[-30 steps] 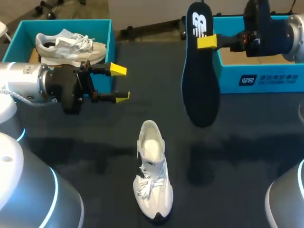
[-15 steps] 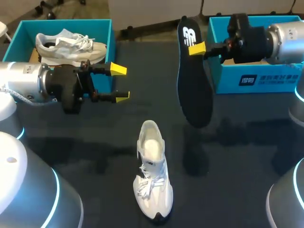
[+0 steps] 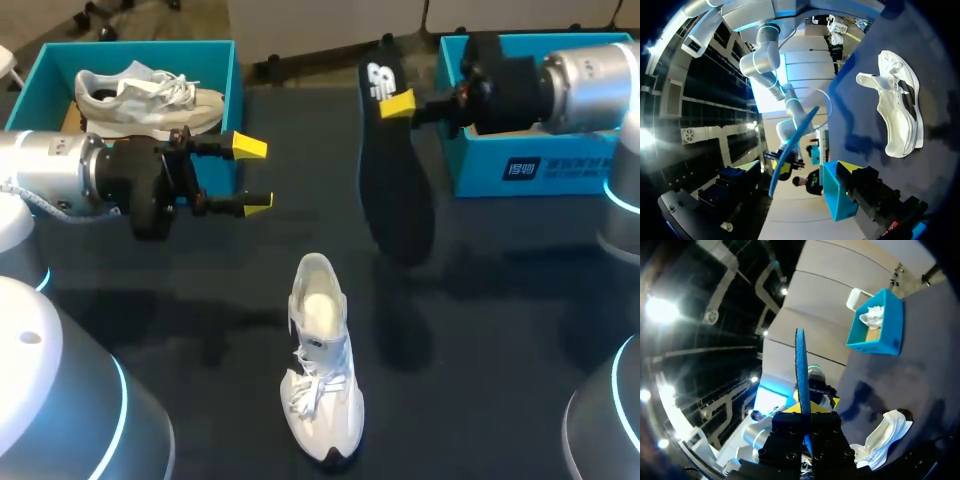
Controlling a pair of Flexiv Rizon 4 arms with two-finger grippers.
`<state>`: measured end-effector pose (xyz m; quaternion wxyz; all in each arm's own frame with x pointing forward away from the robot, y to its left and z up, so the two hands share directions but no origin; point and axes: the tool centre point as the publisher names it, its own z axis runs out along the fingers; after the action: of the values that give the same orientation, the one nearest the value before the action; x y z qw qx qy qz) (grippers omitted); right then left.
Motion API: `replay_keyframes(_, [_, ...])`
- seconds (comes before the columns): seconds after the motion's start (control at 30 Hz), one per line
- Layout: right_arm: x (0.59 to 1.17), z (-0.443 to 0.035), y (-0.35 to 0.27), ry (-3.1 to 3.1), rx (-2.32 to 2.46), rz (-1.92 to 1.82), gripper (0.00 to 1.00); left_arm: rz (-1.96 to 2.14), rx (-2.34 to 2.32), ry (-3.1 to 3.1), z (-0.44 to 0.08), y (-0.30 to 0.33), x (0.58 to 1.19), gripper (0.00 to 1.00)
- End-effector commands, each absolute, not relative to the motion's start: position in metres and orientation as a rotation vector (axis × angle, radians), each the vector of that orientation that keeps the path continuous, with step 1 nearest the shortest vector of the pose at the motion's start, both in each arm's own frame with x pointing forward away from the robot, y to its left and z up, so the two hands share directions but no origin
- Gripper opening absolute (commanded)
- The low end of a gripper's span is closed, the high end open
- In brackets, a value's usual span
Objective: Take the shoe out of the shoebox, open the shoe tongue, remove and reinsert the insole, then place the shoe into the shoebox
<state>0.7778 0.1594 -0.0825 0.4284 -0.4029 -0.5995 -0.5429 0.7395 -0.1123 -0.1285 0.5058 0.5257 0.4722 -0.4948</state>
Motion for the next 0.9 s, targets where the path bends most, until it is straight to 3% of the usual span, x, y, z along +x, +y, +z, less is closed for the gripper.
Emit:
replay_keyframes(0.03, [0.797, -0.096, 0.182, -1.472, -1.011, -1.319, 0.00, -1.194, 1.268, 1.135, -0.130, -0.113, 0.741, 1.00])
replay_keyframes(0.9, [0.816, -0.125, 0.196, -1.279, -1.210, -1.224, 0.00, -1.200, 1.242, 1.133, -0.134, -0.126, 0.749, 1.00])
